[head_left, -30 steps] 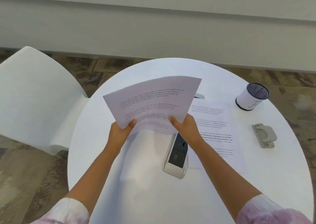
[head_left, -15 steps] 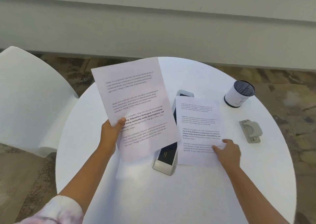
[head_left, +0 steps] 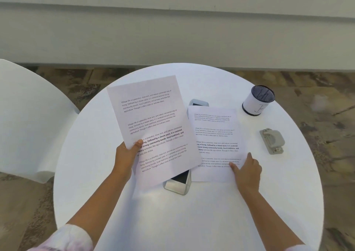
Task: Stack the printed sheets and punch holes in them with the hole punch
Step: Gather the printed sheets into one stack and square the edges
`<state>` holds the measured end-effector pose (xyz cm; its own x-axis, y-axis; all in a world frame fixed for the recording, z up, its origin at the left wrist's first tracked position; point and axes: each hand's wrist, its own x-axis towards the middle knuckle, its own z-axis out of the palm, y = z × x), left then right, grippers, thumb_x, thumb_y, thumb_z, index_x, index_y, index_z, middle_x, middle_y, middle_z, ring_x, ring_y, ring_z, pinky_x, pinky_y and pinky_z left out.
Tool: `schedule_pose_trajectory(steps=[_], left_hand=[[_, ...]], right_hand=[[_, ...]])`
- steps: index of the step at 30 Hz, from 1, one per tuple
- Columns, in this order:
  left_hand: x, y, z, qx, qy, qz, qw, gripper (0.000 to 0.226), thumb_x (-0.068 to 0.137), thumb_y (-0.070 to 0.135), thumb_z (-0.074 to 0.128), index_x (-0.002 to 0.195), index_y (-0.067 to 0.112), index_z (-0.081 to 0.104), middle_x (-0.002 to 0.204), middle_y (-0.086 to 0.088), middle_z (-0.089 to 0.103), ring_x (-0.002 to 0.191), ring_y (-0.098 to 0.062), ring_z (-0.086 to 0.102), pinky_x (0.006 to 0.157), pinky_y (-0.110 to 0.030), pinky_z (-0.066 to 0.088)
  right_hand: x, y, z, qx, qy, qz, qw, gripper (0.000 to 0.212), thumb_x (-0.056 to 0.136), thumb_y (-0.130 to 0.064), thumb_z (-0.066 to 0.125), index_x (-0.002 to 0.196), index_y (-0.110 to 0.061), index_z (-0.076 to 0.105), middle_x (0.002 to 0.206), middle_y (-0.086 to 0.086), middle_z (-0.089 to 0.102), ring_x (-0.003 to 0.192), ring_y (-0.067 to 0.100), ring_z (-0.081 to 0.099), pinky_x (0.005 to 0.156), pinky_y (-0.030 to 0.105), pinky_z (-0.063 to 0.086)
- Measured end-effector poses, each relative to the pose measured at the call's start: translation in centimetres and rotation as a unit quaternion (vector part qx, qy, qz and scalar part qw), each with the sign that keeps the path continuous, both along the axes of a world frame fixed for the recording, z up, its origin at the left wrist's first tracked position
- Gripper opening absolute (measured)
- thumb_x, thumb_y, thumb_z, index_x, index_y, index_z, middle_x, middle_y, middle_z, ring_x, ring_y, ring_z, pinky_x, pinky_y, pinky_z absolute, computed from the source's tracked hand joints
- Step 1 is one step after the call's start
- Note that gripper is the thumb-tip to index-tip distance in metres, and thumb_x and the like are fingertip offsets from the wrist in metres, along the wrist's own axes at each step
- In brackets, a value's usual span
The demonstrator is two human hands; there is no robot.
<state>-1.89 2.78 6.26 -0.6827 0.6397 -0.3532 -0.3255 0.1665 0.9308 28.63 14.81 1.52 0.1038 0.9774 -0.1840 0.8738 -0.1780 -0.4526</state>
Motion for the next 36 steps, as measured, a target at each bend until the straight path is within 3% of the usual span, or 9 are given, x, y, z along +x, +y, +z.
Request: schedule_pose_trajectory(steps=[5,8,14,20,24,27,29,33,36], left_hand=[[0.2,0.1,-0.4,-0.008,-0.008,0.001,1.0,0.023,0.087,0.008,0.061,0.109,0.009,0.059,0.095,-0.002,0.065,0.085,-0.013,0.062,0.079,-0.029,0.046],[0.5,0.3,-0.6,-0.008,-0.01,-0.003,1.0,0.022,0.086,0.008,0.061,0.108,0.011,0.058,0.093,0.002,0.064,0.084,-0.011,0.061,0.074,-0.025,0.046],[0.9,0.4,-1.0,-0.006,-0.01,-0.014,1.0,0.022,0.086,0.008,0.062,0.108,0.011,0.058,0.093,0.002,0.065,0.084,-0.012,0.062,0.071,-0.024,0.046],[1.1,0.6,-1.0,0.001,-0.012,-0.015,1.0,0.025,0.086,0.008,0.061,0.11,0.013,0.057,0.096,0.003,0.065,0.086,-0.01,0.062,0.076,-0.026,0.047],[1.5,0.3,-1.4,0.012,-0.063,-0.041,0.997,0.028,0.086,0.007,0.06,0.113,0.014,0.057,0.106,0.0,0.066,0.095,-0.016,0.064,0.086,-0.034,0.047],[1.7,0.2,-1.8,0.008,-0.118,-0.089,0.989,0.032,0.085,0.009,0.061,0.116,0.014,0.059,0.111,-0.004,0.068,0.1,-0.02,0.065,0.086,-0.037,0.05],[1.9,0.2,-1.9,-0.009,-0.146,-0.124,0.981,0.032,0.084,0.012,0.061,0.116,0.012,0.059,0.109,-0.006,0.069,0.096,-0.021,0.067,0.078,-0.034,0.054],[2.5,0.8,-1.4,-0.002,-0.186,-0.16,0.969,0.039,0.072,0.019,0.077,0.107,0.012,0.063,0.1,-0.006,0.072,0.087,-0.019,0.07,0.067,-0.03,0.057],[3.1,1.5,-0.9,0.004,-0.196,-0.156,0.968,0.034,0.078,0.017,0.068,0.111,0.011,0.062,0.102,-0.006,0.072,0.09,-0.02,0.069,0.066,-0.029,0.056]], right_hand=[[0.6,0.1,-0.4,0.013,-0.01,0.012,1.0,0.063,0.09,-0.024,0.057,0.142,-0.003,0.029,0.13,0.022,0.047,0.124,0.036,0.036,0.098,0.042,0.035],[0.4,-0.6,-0.9,0.028,-0.015,0.018,0.999,0.062,0.091,-0.027,0.054,0.142,-0.003,0.029,0.134,0.021,0.047,0.126,0.035,0.037,0.102,0.041,0.033],[-0.5,-2.8,-2.7,0.009,-0.036,0.046,0.998,0.08,0.092,-0.048,0.04,0.147,-0.003,0.003,0.158,0.011,0.008,0.146,0.023,0.005,0.118,0.039,0.003],[-1.7,-3.0,-2.1,-0.003,-0.002,0.042,0.999,0.07,0.095,-0.038,0.041,0.148,-0.008,0.005,0.157,0.011,0.012,0.145,0.028,0.011,0.118,0.039,0.015],[-2.1,-2.7,-1.3,-0.039,0.083,-0.023,0.996,0.059,0.095,-0.032,0.045,0.147,-0.023,0.019,0.155,0.007,0.023,0.142,0.034,0.021,0.107,0.045,0.031],[-2.1,-2.3,-0.4,0.035,0.158,-0.046,0.986,0.042,0.095,-0.021,0.047,0.136,-0.016,0.043,0.133,0.012,0.055,0.122,0.034,0.049,0.094,0.039,0.042],[-2.1,-2.0,0.6,0.061,0.223,-0.049,0.972,0.036,0.095,-0.019,0.048,0.129,-0.011,0.051,0.122,0.01,0.062,0.11,0.028,0.057,0.089,0.03,0.044],[-2.2,-0.8,2.5,-0.027,0.394,-0.047,0.917,0.03,0.093,-0.026,0.052,0.122,-0.018,0.056,0.118,0.004,0.064,0.108,0.021,0.059,0.094,0.04,0.049],[-2.4,-0.3,3.4,-0.09,0.446,-0.02,0.89,0.027,0.092,-0.034,0.053,0.117,-0.024,0.059,0.113,0.001,0.067,0.101,0.018,0.065,0.08,0.041,0.056]])
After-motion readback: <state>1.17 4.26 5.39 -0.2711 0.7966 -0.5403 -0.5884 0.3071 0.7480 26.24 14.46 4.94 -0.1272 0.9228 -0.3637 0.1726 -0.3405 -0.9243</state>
